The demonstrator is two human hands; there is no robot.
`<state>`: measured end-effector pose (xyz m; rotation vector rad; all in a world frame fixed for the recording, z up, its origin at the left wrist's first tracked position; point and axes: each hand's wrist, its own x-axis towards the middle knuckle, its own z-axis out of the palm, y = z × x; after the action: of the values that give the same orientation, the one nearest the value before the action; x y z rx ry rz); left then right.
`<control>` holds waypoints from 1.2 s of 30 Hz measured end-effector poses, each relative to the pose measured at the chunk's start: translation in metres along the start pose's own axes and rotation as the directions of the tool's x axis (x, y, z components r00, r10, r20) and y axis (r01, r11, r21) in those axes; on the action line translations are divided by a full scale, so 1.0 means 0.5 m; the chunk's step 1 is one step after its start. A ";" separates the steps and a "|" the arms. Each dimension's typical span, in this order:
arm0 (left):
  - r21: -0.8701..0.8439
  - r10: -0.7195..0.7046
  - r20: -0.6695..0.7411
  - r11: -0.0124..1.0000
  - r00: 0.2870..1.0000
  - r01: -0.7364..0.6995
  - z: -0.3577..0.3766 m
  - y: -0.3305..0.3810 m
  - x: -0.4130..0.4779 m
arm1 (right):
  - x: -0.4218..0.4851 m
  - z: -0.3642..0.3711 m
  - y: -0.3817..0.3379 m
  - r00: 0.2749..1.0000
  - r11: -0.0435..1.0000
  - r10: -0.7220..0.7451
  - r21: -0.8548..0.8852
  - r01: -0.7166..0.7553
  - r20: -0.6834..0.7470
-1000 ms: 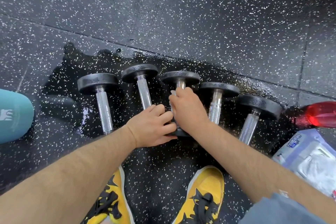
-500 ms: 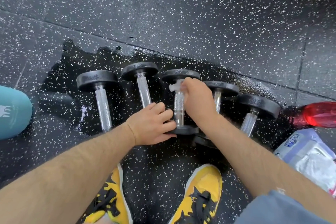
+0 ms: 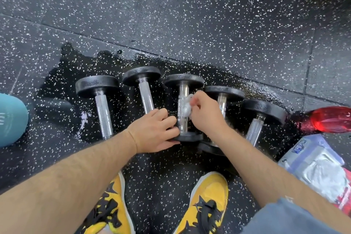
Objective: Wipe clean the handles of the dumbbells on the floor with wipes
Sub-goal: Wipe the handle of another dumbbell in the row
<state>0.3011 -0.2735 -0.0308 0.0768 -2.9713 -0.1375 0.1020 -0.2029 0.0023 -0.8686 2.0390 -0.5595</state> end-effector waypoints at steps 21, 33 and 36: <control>0.044 0.004 0.007 0.999 1.000 -0.004 0.000 0.002 -0.001 | -0.014 0.016 -0.004 0.992 0.970 -0.124 -0.210 0.120 -0.008; 0.033 0.015 0.005 0.999 1.000 -0.015 0.004 0.004 -0.004 | -0.019 0.028 -0.009 0.988 0.995 -0.092 -0.054 0.086 -0.125; 0.040 0.012 -0.011 0.999 1.000 -0.011 0.006 0.001 -0.003 | -0.033 0.037 -0.003 0.967 0.940 -0.239 -0.273 0.206 -0.090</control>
<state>0.3022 -0.2726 -0.0337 0.0650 -2.9634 -0.0762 0.1248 -0.1929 0.0014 -1.2629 2.1726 -0.4809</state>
